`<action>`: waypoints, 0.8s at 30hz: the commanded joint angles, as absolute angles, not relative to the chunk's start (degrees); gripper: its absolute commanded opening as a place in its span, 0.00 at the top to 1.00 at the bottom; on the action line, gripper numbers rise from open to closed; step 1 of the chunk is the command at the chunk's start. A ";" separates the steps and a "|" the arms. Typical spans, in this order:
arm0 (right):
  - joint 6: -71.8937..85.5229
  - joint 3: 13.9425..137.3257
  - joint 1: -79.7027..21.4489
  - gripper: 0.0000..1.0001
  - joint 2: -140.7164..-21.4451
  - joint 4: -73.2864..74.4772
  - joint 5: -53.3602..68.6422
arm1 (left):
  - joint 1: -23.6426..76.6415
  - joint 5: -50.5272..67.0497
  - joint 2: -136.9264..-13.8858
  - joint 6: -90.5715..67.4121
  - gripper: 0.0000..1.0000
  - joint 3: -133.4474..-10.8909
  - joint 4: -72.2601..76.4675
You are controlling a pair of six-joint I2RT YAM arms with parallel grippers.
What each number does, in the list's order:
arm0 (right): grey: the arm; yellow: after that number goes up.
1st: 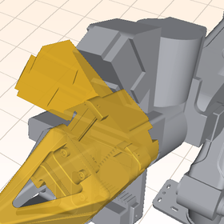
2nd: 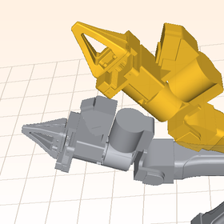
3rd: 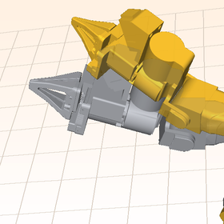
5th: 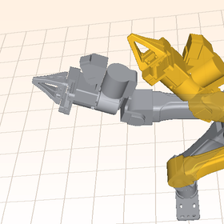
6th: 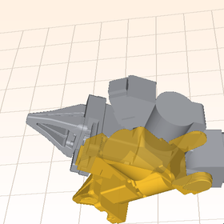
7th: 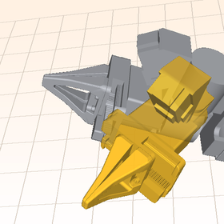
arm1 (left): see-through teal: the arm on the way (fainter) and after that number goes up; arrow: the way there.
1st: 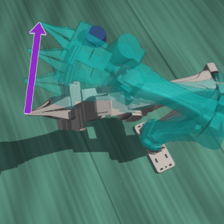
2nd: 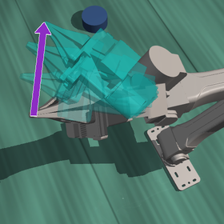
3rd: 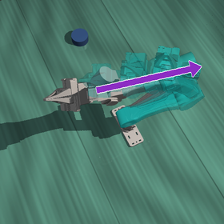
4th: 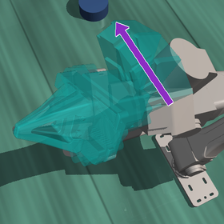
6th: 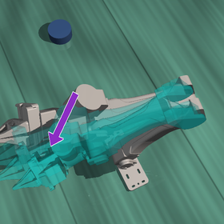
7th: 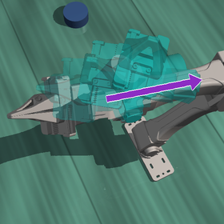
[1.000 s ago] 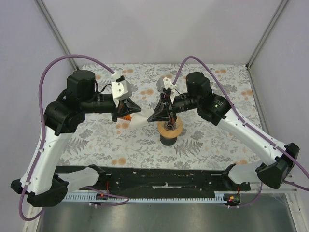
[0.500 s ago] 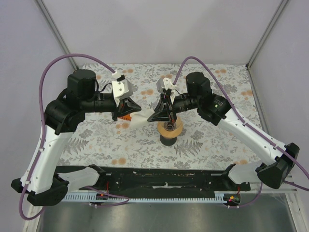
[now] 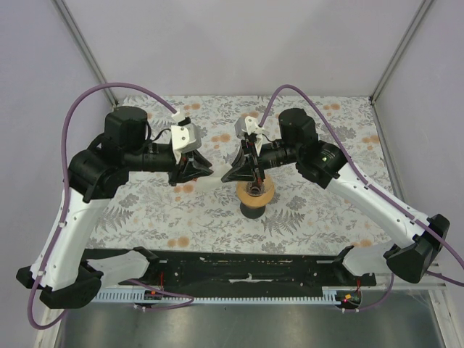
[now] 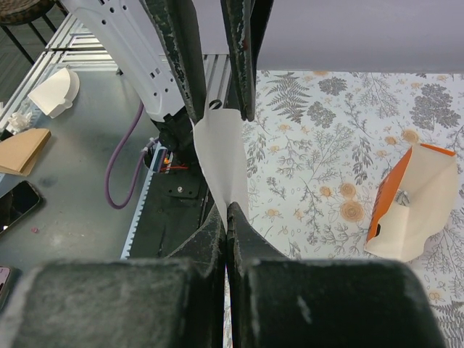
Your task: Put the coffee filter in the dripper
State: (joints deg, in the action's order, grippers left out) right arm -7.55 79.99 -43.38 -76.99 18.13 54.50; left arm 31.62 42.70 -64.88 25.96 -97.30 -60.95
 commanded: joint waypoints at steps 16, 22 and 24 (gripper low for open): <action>-11.51 83.41 -43.68 1.00 -77.43 19.69 53.53 | 35.24 41.31 -66.45 28.12 0.55 -95.71 -63.37; -13.09 84.46 -43.68 1.00 -78.05 21.62 54.49 | 35.77 39.29 -67.24 29.62 0.64 -95.89 -64.60; -13.71 84.81 -43.68 1.00 -78.22 22.58 54.58 | 35.95 39.37 -67.41 29.71 0.69 -96.15 -64.86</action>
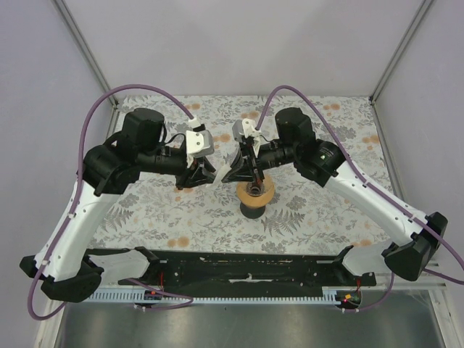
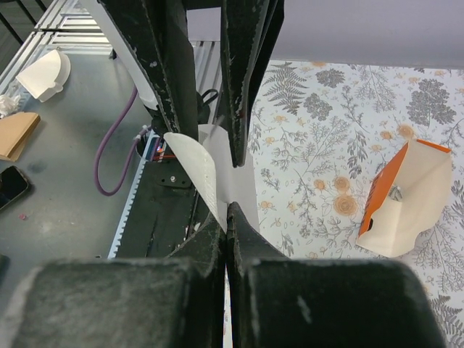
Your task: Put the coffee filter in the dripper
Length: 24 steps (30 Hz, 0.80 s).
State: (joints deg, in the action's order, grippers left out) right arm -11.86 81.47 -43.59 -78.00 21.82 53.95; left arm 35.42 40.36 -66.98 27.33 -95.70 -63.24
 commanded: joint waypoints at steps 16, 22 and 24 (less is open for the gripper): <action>-11.52 87.45 -41.84 0.56 -78.58 22.94 40.10 | 35.42 29.20 -67.15 11.71 0.98 -95.01 -57.49; -5.64 88.24 -41.84 0.25 -76.82 19.52 19.63 | 30.95 19.88 -67.76 2.30 0.98 -95.80 -52.48; -3.26 87.63 -41.92 0.24 -75.85 17.41 13.83 | 29.98 16.28 -67.76 -1.12 0.98 -95.71 -51.60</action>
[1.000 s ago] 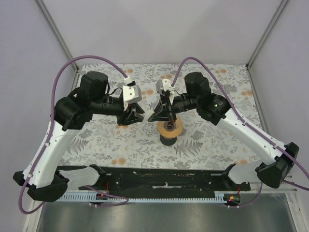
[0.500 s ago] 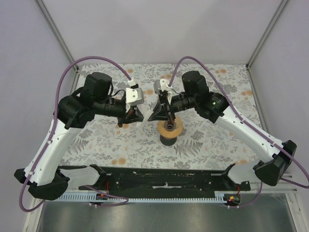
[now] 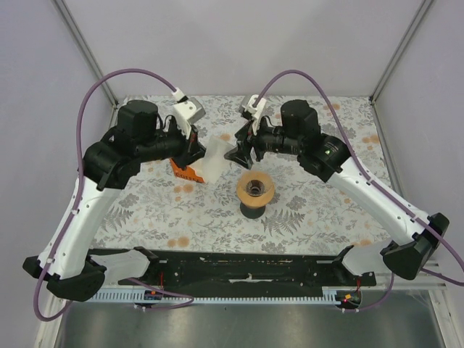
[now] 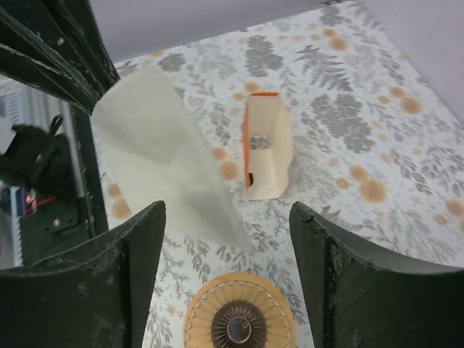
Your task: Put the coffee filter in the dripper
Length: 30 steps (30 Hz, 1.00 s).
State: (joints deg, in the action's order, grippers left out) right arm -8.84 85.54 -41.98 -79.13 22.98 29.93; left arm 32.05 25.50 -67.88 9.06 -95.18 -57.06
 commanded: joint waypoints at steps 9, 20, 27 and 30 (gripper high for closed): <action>0.53 85.60 -55.10 0.25 -76.46 5.98 -5.62 | 26.37 7.91 -68.82 -11.07 0.98 -97.38 -50.10; 6.33 89.56 -57.13 0.43 -84.11 2.02 -4.57 | 25.75 9.05 -68.82 -13.71 0.98 -98.09 -49.04; 7.21 90.26 -57.04 0.40 -85.95 0.97 -4.04 | 25.40 9.58 -68.91 -13.80 0.98 -97.91 -48.69; 7.03 90.53 -57.04 0.44 -86.57 0.44 -6.50 | 25.40 10.11 -68.99 -13.80 0.98 -97.91 -48.60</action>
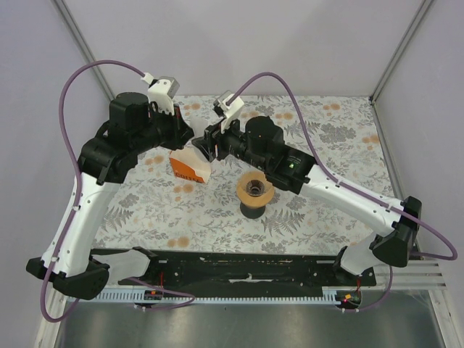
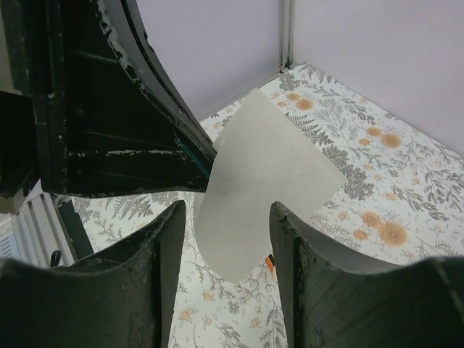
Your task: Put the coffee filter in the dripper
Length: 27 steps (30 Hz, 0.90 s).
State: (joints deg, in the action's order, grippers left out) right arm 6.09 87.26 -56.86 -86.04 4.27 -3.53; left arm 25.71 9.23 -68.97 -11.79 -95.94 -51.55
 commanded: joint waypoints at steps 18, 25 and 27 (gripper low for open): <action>4.48 92.99 -57.04 0.47 -89.99 2.99 -11.35 | 25.40 8.35 -68.82 -12.57 0.98 -98.52 -48.69; 6.50 94.48 -57.04 0.45 -92.72 2.73 -10.37 | 25.40 8.35 -68.73 -11.87 0.98 -98.53 -48.43; 6.94 95.18 -57.04 0.48 -93.60 2.29 -10.20 | 25.49 8.52 -68.64 -11.25 0.98 -98.44 -48.43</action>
State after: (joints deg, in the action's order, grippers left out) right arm 5.17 91.53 -56.73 -92.12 4.23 -11.81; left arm 25.21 8.38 -69.17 -11.84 -96.71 -50.65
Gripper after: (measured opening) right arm 0.542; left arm 0.026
